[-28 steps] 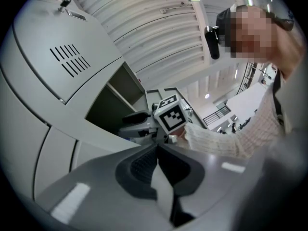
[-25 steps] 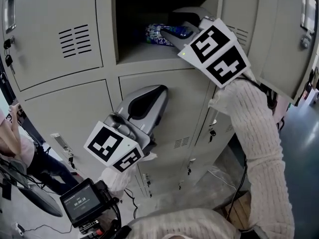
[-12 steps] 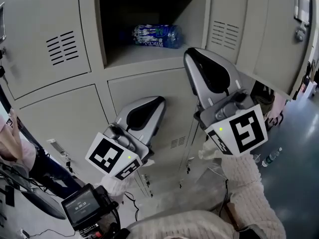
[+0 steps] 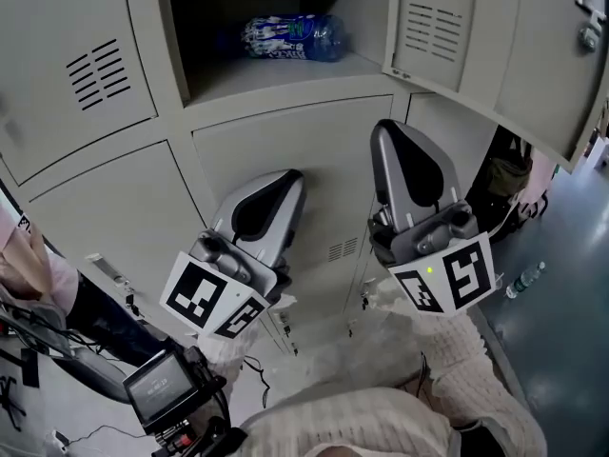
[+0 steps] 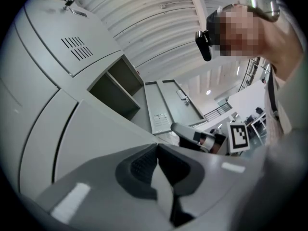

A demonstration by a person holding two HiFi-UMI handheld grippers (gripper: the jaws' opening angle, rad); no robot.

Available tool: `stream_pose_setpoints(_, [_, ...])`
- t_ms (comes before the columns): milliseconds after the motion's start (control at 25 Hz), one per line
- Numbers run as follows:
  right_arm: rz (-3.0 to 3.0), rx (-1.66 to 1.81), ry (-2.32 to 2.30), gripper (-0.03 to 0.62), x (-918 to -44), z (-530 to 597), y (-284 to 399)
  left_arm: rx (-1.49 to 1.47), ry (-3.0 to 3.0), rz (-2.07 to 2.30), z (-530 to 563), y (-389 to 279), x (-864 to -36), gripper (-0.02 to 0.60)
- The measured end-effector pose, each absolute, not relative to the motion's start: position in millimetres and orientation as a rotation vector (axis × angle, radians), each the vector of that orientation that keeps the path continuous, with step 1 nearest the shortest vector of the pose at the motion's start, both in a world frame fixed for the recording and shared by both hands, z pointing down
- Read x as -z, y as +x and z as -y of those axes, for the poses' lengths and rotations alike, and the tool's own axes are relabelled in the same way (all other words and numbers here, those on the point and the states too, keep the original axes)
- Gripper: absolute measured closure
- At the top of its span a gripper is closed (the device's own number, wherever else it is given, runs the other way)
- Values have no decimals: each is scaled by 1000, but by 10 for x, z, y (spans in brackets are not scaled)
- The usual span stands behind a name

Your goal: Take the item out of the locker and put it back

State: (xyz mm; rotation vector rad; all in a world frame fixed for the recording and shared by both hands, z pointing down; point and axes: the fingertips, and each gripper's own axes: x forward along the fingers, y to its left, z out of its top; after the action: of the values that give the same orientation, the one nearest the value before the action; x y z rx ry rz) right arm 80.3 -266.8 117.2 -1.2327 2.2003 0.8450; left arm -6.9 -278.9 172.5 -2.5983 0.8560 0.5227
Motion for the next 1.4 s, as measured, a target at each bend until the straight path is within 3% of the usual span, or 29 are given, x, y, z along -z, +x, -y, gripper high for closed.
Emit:
stream_pose_setpoints(560, [-2516,-595,-991,594,-1897,2870,210,-504,-2624,-972,2889,-219,-2030,575])
stream_pose_setpoints(1400, [-2515,-470,-1048,595,-2105,2949,195,-488,-2664,-970,2947,-210,-2158,574])
